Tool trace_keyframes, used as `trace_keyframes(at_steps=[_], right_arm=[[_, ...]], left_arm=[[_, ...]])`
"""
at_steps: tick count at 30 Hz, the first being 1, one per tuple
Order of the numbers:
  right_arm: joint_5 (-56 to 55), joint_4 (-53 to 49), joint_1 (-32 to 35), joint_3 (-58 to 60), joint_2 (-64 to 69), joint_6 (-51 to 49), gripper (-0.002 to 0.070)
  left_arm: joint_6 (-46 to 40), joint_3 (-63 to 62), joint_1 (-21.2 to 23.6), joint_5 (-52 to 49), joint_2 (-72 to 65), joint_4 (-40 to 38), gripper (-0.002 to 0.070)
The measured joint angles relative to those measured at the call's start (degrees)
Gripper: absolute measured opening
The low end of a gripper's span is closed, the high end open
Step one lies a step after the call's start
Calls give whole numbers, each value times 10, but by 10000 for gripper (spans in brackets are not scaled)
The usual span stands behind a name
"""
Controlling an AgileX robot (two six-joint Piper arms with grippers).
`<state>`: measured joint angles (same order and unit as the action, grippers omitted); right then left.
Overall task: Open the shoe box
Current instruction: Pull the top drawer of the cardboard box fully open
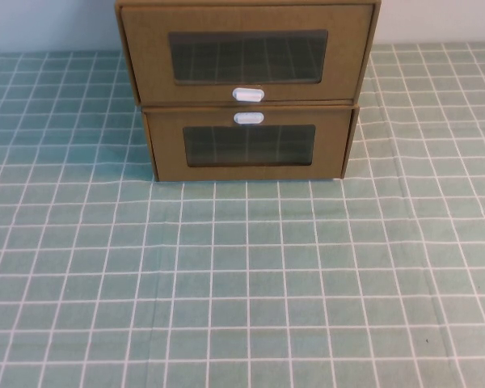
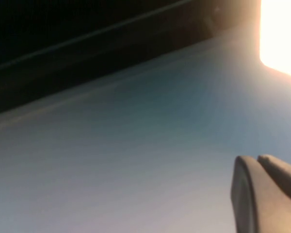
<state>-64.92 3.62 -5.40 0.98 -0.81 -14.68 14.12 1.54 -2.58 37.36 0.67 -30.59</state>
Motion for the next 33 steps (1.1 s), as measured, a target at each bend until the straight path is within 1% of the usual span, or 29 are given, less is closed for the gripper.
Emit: trace_keyframes(at_steps=[3, 5, 7, 9, 11, 14, 17, 19, 22, 24, 26, 28, 30, 33], right_arm=[[29, -3, 0, -31, -1, -53, -13], [83, -21, 0, -71, -1, -69, -13], [170, -65, 0, -120, -1, -84, -13], [276, -116, 0, -183, -1, -126, -13], [349, -140, 0, -239, 10, -177, -14], [422, -152, 0, -330, 67, -225, -14], [471, -175, 0, -403, 155, -239, -14], [510, -183, 0, -443, 213, -242, -14], [581, -204, 0, -493, 305, -244, -14], [601, -243, 0, -510, 363, -224, -14], [590, -294, 0, -513, 410, -190, -14], [565, -335, 0, -513, 446, -181, -14], [528, -354, -1, -513, 480, -212, -14], [494, -387, -1, -513, 520, -276, -13]], left_arm=[[14, -3, 0, 72, 1, 5, -4], [16, -28, 0, 79, 1, 4, -4], [-12, -82, 0, 45, 1, 7, -4], [-60, -154, 0, -6, -12, 16, -4], [-99, -222, 0, -47, -51, 24, -4], [-119, -330, 0, -95, -145, 33, -4], [-129, -457, 0, -211, -254, 88, -4], [-130, -549, 0, -348, -327, 135, -4], [-133, -661, 0, -549, -427, 163, -4], [-137, -708, 0, -617, -482, 172, -4], [-141, -737, 0, -640, -534, 171, -4], [-153, -755, 0, -647, -580, 151, -4], [-193, -768, 0, -656, -616, 106, -4], [-305, -786, 0, -681, -667, 2, -4]])
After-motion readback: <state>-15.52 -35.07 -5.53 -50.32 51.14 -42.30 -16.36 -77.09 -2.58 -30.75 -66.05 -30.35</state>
